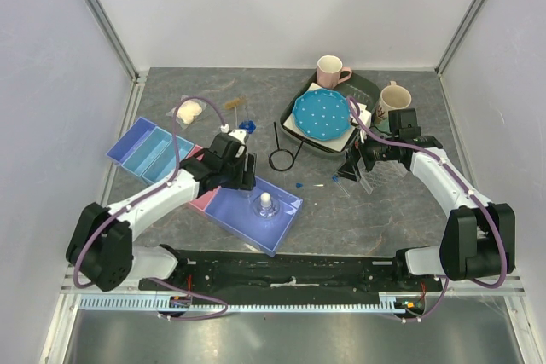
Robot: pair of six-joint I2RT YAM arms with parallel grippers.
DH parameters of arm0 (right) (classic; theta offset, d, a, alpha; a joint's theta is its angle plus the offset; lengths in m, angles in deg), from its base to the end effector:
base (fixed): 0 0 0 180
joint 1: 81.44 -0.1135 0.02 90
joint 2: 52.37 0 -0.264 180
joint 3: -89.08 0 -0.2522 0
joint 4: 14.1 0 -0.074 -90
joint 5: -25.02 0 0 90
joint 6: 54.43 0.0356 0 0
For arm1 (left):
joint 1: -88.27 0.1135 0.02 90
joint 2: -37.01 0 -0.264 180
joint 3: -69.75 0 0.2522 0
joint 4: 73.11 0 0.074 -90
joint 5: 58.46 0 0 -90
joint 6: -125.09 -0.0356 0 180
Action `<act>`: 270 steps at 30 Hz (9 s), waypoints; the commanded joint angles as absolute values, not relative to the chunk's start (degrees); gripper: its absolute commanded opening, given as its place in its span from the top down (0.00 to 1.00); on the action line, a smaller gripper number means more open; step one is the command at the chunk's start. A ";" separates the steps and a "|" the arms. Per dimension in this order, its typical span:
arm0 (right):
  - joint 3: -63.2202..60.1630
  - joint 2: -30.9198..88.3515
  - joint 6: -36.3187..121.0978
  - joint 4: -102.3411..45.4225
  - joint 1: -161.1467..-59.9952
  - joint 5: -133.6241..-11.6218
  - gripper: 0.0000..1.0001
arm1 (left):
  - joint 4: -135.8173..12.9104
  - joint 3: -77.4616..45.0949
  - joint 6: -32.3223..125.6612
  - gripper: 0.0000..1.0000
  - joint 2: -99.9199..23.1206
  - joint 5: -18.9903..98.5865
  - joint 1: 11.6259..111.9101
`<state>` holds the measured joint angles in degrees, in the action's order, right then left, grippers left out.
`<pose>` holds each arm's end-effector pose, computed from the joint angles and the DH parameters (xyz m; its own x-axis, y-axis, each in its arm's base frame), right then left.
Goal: Organize the chemistry lab equipment
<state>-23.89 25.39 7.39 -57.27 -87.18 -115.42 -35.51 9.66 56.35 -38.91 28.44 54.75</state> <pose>0.2647 0.0542 0.2464 -0.4651 -0.3490 -0.8135 -0.8342 0.4804 0.2708 0.2209 -0.1440 0.2128 -0.8142 0.1050 -0.5710 0.2461 0.9532 -0.1756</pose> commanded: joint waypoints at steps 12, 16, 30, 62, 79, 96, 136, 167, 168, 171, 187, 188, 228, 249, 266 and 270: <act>-22.85 24.63 4.46 -57.66 -86.89 -116.40 0.02 | -37.02 8.96 56.72 0.05 -19.60 24.86 54.87; -22.76 24.28 4.20 -57.66 -86.98 -115.96 0.02 | -37.03 8.26 54.61 0.02 -18.72 24.59 55.48; -22.67 24.27 3.14 -58.01 -86.37 -113.32 0.02 | -40.80 -2.09 53.37 0.01 -37.42 40.68 72.09; -21.70 27.09 1.30 -60.29 -85.22 -113.15 0.02 | -47.30 -23.99 44.32 0.27 -62.12 37.42 73.06; -21.53 27.26 0.86 -60.65 -85.22 -112.88 0.02 | -49.16 -31.72 48.45 0.32 -69.95 36.12 72.01; -21.35 27.70 0.33 -61.17 -85.14 -112.97 0.02 | -47.48 -35.16 48.01 0.64 -74.70 28.20 69.55; -21.53 26.82 -0.46 -61.44 -85.22 -113.06 0.02 | -9.70 -18.73 49.41 0.85 -25.67 45.59 69.11; -21.62 26.91 -0.81 -61.79 -85.31 -113.41 0.02 | -42.82 26.35 78.50 0.84 -14.76 65.73 69.11; -21.62 27.00 -0.81 -61.79 -85.22 -113.41 0.02 | -44.39 27.15 79.20 0.84 -14.67 64.86 69.19; -21.62 27.00 -0.81 -61.79 -85.22 -113.41 0.02 | -47.47 30.31 82.02 0.81 -14.23 64.24 69.11; -21.53 26.65 -1.16 -61.97 -85.22 -113.41 0.02 | -42.14 28.67 80.09 0.33 -19.85 57.12 69.20; -21.61 26.65 -1.16 -62.05 -85.22 -113.32 0.02 | -39.69 27.96 79.65 0.31 -20.55 56.16 69.28; -21.53 26.21 -2.22 -62.49 -85.22 -113.06 0.02 | -27.88 -11.42 47.13 0.11 -37.08 40.94 70.95; -22.23 25.68 -4.15 -62.41 -85.22 -111.83 0.02 | -33.07 -21.61 44.05 0.16 -56.40 38.30 71.74; -21.62 27.61 -4.15 -62.84 -85.14 -109.37 0.02 | -19.80 -51.32 43.97 0.33 -84.71 29.34 72.36; -21.44 28.32 -3.98 -62.84 -85.14 -108.93 0.02 | -19.10 -53.87 43.70 0.34 -88.14 29.95 72.45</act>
<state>-23.71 27.51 -2.86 -62.93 -85.39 -108.55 -20.94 -49.73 46.09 -85.56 30.98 72.08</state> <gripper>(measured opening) 0.982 0.664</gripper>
